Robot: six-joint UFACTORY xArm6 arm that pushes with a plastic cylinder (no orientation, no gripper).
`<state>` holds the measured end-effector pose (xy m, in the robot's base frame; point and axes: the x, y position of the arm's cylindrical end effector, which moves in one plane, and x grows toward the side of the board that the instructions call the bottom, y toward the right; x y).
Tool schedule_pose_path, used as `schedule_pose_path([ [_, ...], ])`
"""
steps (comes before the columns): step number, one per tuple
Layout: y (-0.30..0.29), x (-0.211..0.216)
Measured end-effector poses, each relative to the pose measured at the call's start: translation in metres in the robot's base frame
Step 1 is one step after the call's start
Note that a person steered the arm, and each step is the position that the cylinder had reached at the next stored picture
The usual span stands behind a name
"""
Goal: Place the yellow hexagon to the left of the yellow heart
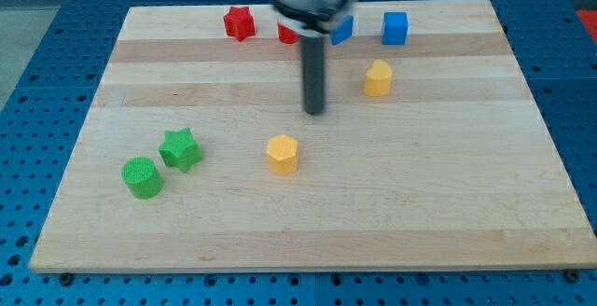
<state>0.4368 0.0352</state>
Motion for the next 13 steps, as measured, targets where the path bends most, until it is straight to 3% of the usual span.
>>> schedule_pose_path([
  [1,-0.019,0.089],
  [3,-0.033,0.098],
  [4,-0.067,0.104],
  [7,-0.054,0.008],
  [8,-0.045,0.032],
  [10,-0.074,0.005],
  [12,-0.083,-0.05],
  [13,-0.084,-0.046],
])
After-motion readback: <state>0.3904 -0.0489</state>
